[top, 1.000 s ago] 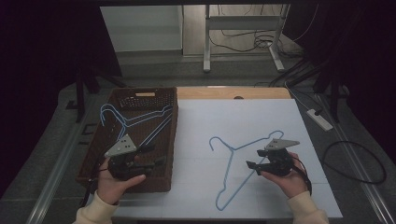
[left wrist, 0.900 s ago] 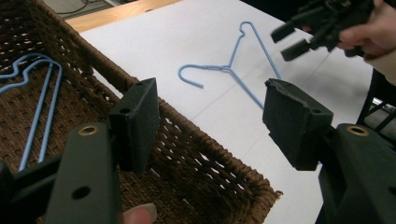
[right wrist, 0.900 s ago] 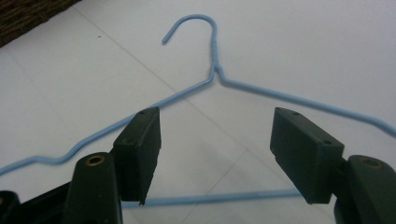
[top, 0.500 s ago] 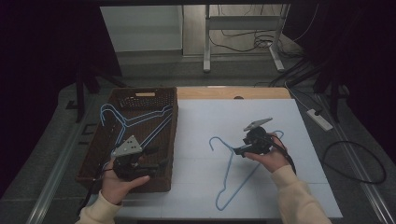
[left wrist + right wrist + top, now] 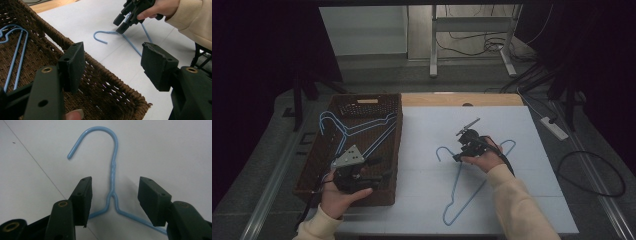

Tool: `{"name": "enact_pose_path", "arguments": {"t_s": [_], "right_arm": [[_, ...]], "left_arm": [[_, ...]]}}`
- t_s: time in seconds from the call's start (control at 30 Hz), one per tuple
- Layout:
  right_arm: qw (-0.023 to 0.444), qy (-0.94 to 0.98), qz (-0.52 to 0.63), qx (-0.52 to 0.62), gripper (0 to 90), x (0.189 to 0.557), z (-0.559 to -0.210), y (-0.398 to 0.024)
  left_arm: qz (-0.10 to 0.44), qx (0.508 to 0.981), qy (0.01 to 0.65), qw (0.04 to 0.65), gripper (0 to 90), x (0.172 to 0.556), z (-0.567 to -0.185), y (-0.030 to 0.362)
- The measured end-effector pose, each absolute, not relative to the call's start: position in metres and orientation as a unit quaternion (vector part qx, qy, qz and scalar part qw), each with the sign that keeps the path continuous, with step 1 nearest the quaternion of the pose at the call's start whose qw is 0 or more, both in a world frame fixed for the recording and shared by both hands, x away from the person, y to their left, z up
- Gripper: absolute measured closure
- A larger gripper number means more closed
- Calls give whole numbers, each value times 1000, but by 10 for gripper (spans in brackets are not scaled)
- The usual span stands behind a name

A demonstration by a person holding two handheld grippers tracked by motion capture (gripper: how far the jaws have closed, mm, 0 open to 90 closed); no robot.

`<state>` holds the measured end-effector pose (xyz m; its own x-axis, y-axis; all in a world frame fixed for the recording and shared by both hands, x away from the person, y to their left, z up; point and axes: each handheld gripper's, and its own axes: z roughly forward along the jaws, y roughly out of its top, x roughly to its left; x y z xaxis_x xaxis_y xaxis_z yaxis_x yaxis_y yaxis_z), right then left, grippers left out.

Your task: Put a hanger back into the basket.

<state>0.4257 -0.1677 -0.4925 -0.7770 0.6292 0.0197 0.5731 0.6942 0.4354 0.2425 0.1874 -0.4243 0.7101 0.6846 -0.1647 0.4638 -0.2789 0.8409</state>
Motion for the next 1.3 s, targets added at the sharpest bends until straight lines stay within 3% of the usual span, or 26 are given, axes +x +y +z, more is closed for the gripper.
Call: {"name": "enact_pose_path", "arguments": {"t_s": [0.23, 0.37, 0.5, 1.0, 1.3], "right_arm": [[65, 930, 169, 319, 579, 432, -498, -152], [60, 940, 133, 310, 759, 435, -497, -138], [54, 937, 121, 323, 850, 436, -497, -134], [79, 924, 173, 333, 865, 427, -486, -146], [89, 917, 208, 330, 865, 419, -474, -154]], "left_arm": [[115, 792, 363, 478, 360, 243, -425, 187], [114, 792, 362, 479, 360, 242, -424, 187], [115, 791, 362, 480, 361, 242, -424, 187], [102, 787, 360, 491, 370, 240, -421, 184], [84, 807, 342, 475, 374, 237, -418, 156]]}}
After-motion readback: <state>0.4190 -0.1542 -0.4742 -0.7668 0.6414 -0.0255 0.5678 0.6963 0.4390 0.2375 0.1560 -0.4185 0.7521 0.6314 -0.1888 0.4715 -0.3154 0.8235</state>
